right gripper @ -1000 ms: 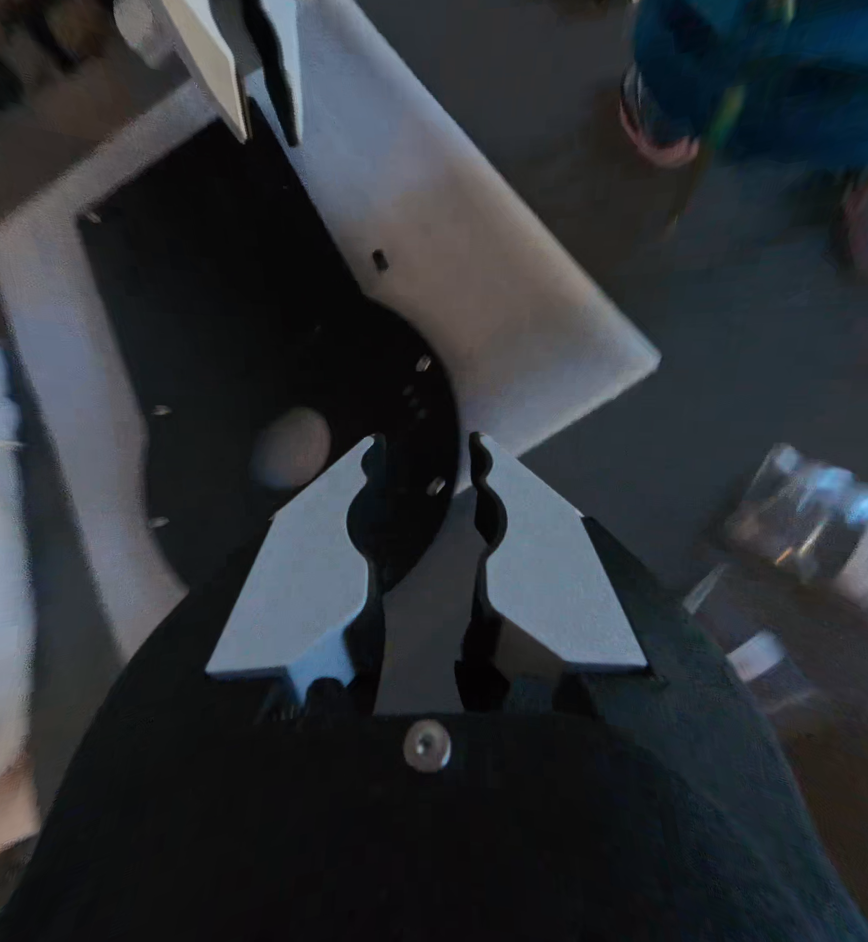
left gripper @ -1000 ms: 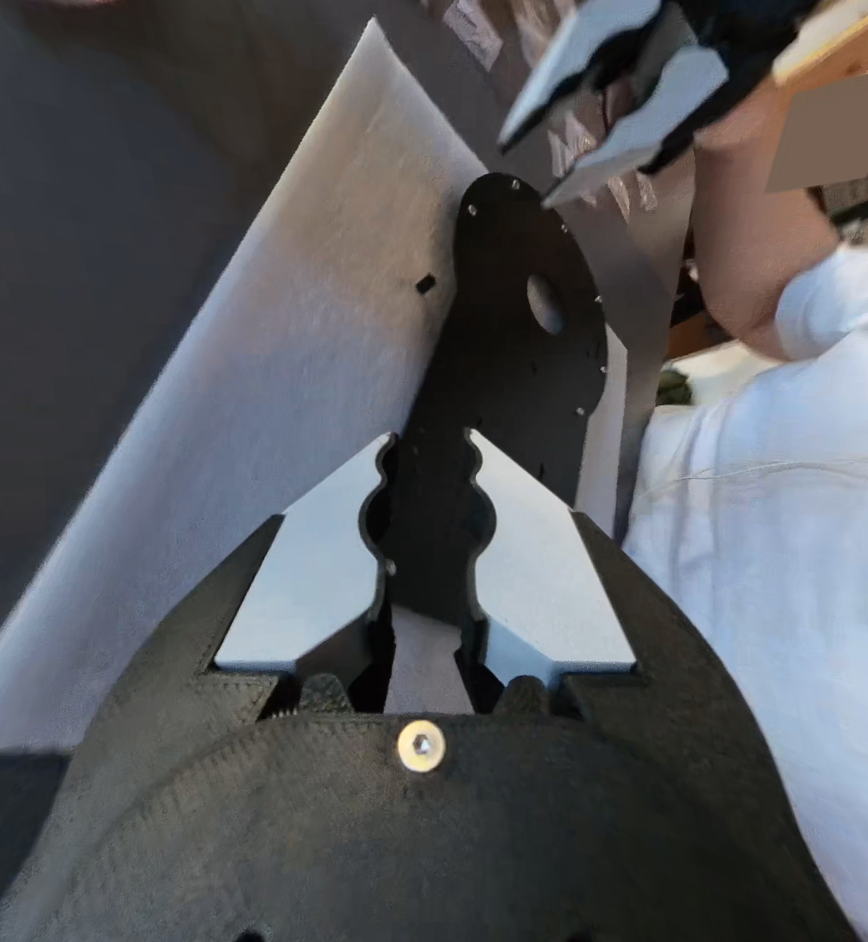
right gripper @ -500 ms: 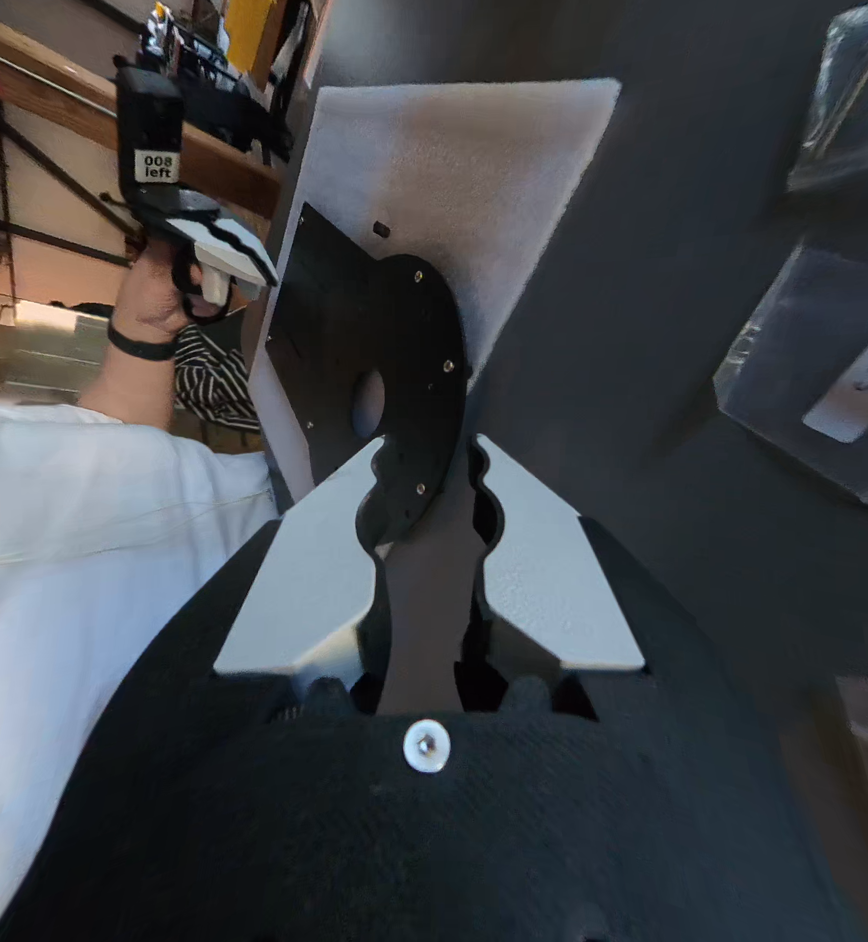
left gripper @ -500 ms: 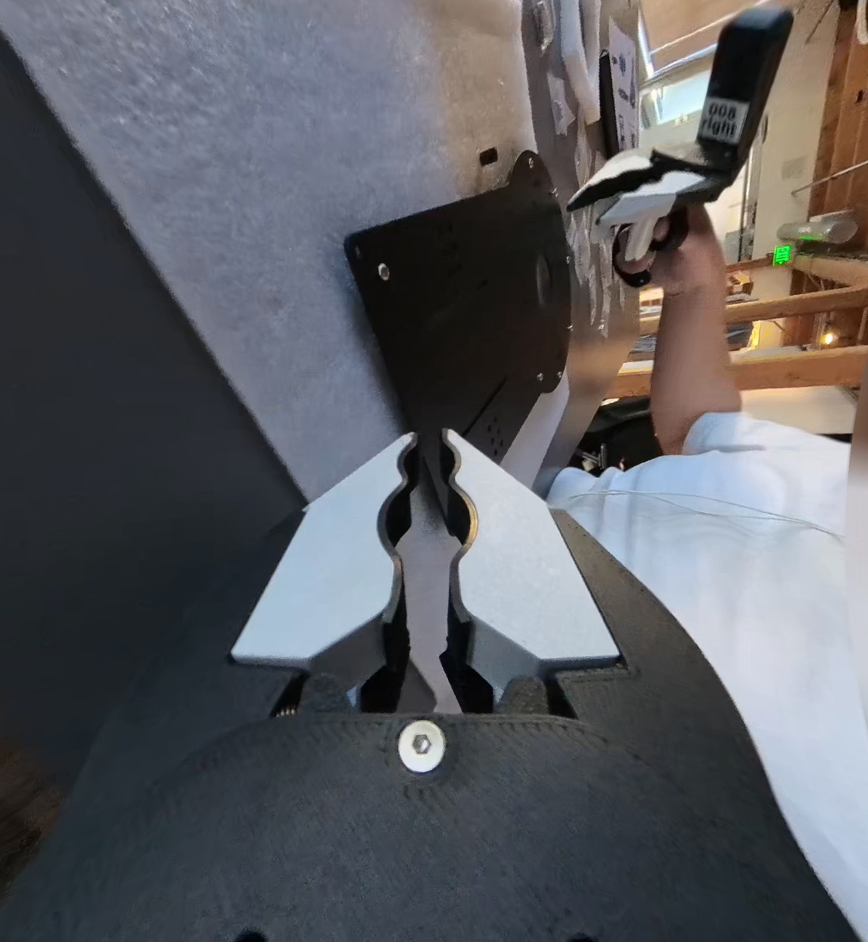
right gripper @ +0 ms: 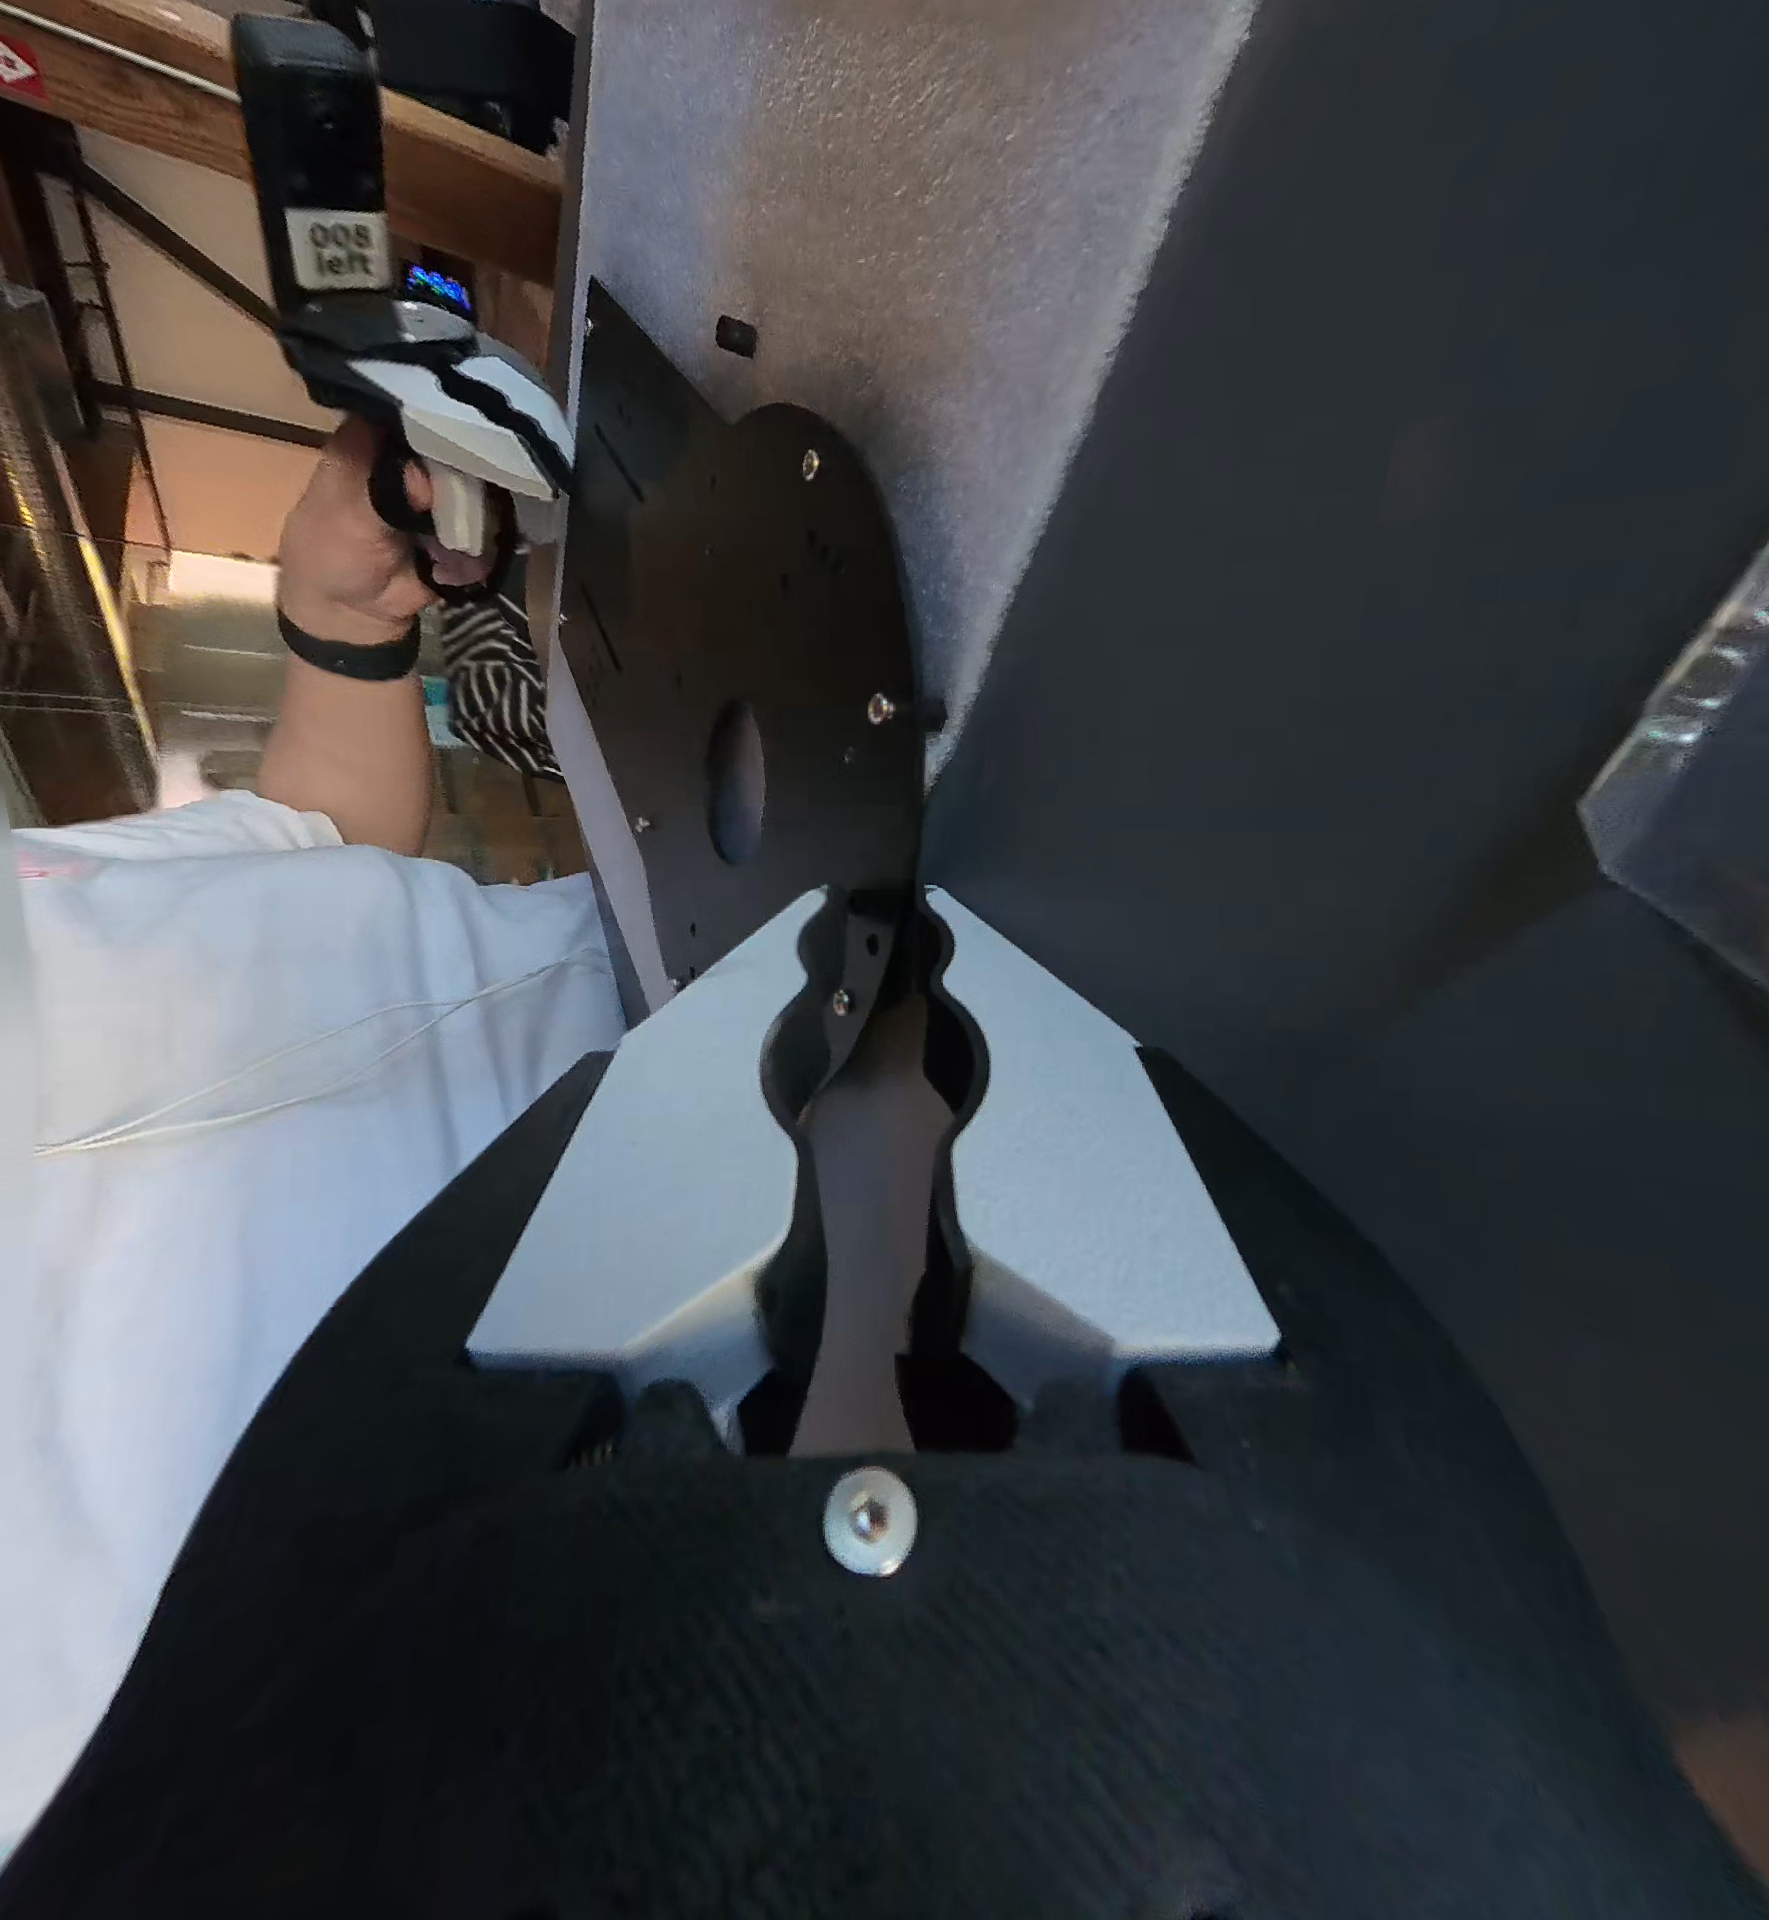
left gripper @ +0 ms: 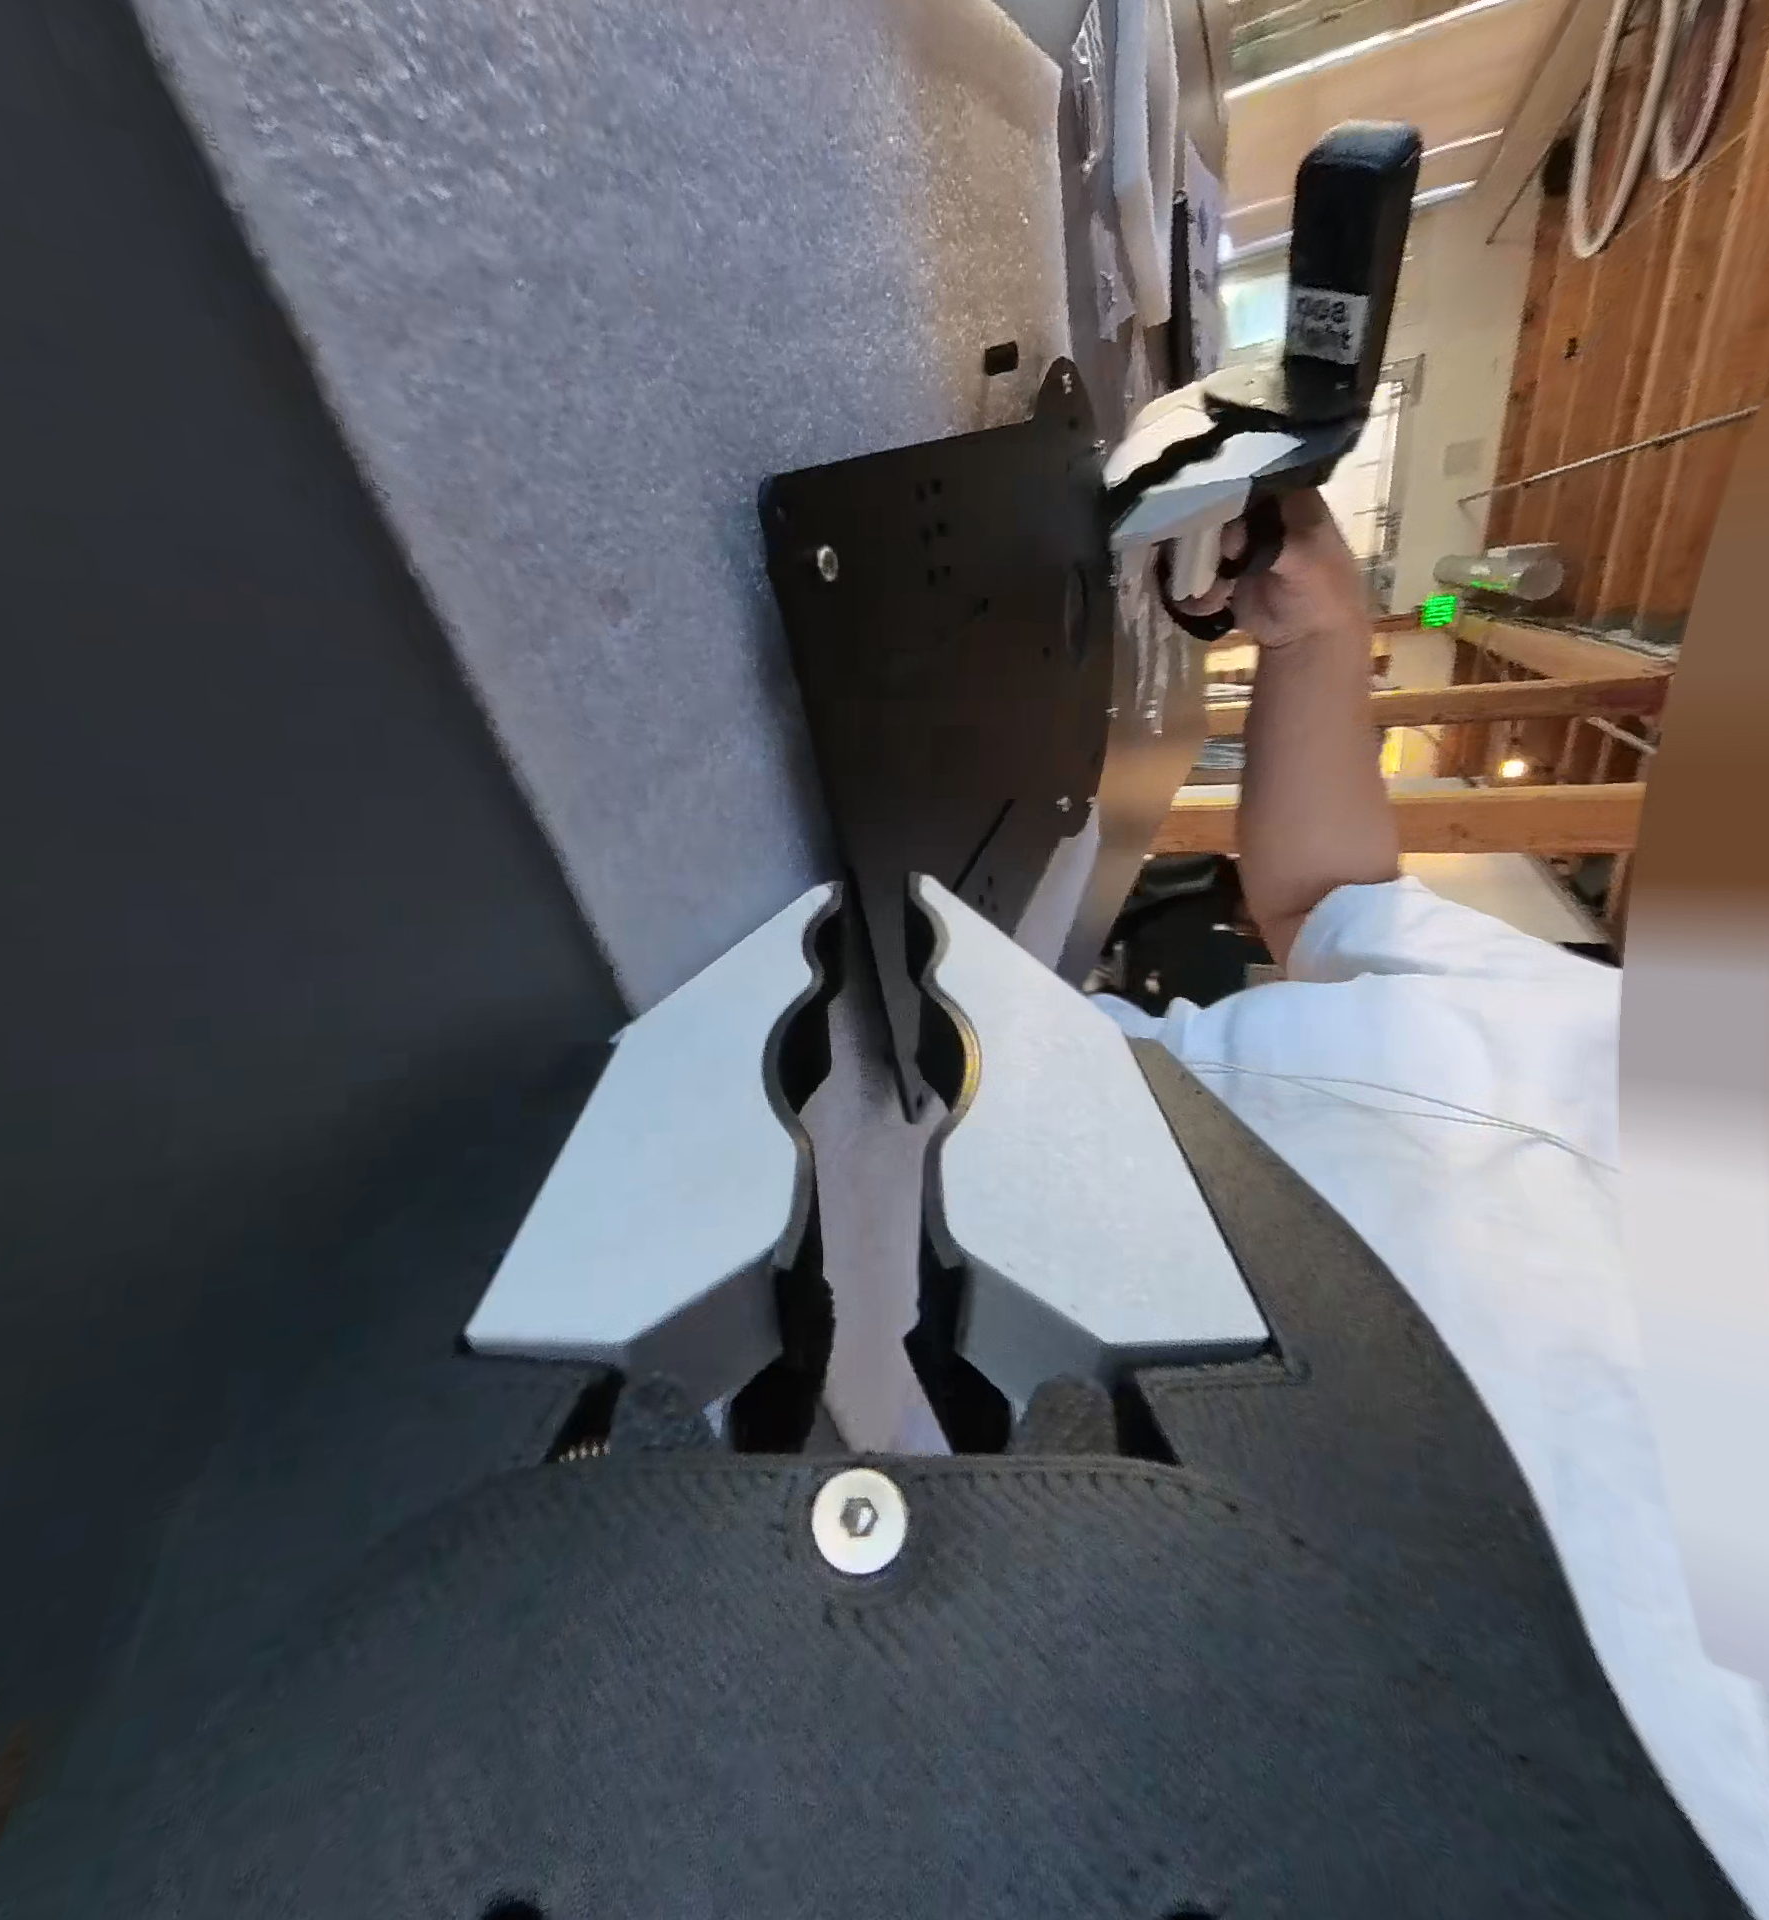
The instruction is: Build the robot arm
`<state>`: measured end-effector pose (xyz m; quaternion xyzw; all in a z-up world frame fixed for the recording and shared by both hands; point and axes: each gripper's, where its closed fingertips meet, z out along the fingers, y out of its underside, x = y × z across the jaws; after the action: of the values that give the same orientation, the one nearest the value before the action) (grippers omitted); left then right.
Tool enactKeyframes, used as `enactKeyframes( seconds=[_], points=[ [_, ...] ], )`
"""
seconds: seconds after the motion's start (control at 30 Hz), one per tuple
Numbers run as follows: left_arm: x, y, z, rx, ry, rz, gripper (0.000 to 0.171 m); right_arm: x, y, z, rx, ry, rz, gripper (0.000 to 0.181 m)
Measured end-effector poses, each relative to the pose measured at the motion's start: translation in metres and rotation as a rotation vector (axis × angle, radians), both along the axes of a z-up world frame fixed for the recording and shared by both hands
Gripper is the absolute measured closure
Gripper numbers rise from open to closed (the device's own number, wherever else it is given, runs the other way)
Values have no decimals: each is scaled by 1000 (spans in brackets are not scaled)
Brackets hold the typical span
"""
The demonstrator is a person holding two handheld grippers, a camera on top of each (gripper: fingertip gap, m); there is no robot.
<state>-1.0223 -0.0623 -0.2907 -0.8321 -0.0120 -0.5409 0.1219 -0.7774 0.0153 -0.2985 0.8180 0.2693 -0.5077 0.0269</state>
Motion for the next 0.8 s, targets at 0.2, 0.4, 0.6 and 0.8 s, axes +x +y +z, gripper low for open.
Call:
enactKeyframes(
  seconds=[0.2,0.4,0.6,0.8],
  points=[
    [0,0,-1,-36,-21,-33,170,-1,1,1,-59,42,-66,175],
    [2,1,5,4,-82,-25,160,-1,3,10,2,87,-88,176],
    [2,2,13,79,-112,7,158,0,-1,23,-22,154,-122,178],
    [-1,2,16,141,-125,37,165,-3,-5,48,-9,325,-114,181]
  ],
)
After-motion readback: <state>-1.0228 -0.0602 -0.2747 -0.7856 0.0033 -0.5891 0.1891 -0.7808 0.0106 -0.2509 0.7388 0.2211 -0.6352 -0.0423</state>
